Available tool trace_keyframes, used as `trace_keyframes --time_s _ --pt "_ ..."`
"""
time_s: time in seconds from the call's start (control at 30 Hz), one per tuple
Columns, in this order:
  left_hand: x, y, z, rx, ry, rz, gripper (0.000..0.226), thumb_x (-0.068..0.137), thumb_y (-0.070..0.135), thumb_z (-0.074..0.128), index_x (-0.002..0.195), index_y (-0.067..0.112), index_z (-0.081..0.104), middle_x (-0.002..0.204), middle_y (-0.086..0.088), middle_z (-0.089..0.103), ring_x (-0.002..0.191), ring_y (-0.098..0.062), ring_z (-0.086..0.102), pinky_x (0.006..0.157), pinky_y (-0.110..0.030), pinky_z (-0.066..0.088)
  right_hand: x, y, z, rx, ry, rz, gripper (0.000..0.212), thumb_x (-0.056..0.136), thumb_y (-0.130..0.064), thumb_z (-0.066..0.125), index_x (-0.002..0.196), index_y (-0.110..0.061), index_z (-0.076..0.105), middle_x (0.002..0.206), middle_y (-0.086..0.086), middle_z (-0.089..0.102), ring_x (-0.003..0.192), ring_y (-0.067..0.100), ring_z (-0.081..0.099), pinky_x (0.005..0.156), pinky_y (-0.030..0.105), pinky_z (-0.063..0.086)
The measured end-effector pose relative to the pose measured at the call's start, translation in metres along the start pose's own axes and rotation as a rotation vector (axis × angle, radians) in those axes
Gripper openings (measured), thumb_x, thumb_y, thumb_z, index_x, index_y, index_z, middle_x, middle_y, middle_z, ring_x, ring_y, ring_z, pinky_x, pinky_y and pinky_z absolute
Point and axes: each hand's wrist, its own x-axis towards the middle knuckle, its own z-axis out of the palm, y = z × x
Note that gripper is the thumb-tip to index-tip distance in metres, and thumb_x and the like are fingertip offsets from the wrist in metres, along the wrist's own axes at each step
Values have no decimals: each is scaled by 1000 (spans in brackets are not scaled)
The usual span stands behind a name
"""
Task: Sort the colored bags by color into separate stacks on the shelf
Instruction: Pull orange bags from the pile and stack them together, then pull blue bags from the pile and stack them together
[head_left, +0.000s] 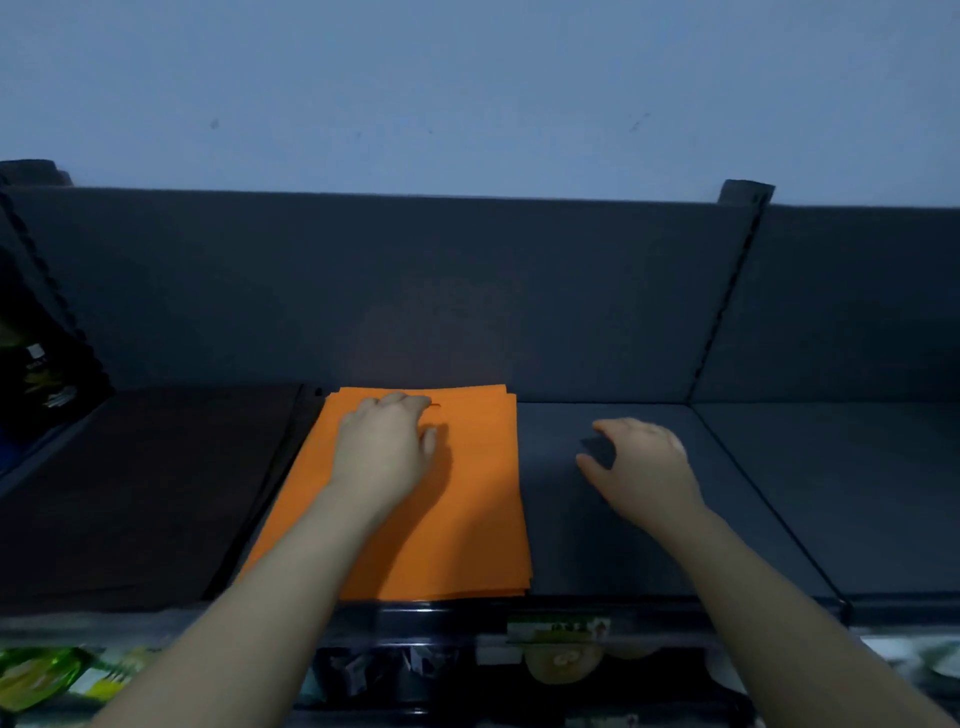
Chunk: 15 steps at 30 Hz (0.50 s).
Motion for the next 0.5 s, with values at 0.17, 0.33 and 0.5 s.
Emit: trace_keyframes --time_s 0.17,0.33,0.5 --pt "13 73 8 -92 13 141 42 93 34 52 133 21 53 124 -1 60 110 -25 55 91 -37 46 -12 54 -34 -25 30 93 46 93 -38 52 135 -20 50 135 -2 54 125 21 48 111 34 29" --pt "21 154 24 -117 -14 229 40 93 35 49 131 23 53 123 1 61 108 -25 56 89 -36 46 -31 129 -63 -71 47 174 46 94 -37 51 136 -19 49 136 0 54 125 22 48 111 35 28" --pt "24 247 42 -177 -46 287 41 96 36 46 135 24 49 126 3 59 113 -23 53 93 -35 42 -49 218 -95 -117 67 248 48 94 -39 51 138 -20 47 138 -1 52 127 22 46 112 36 27"
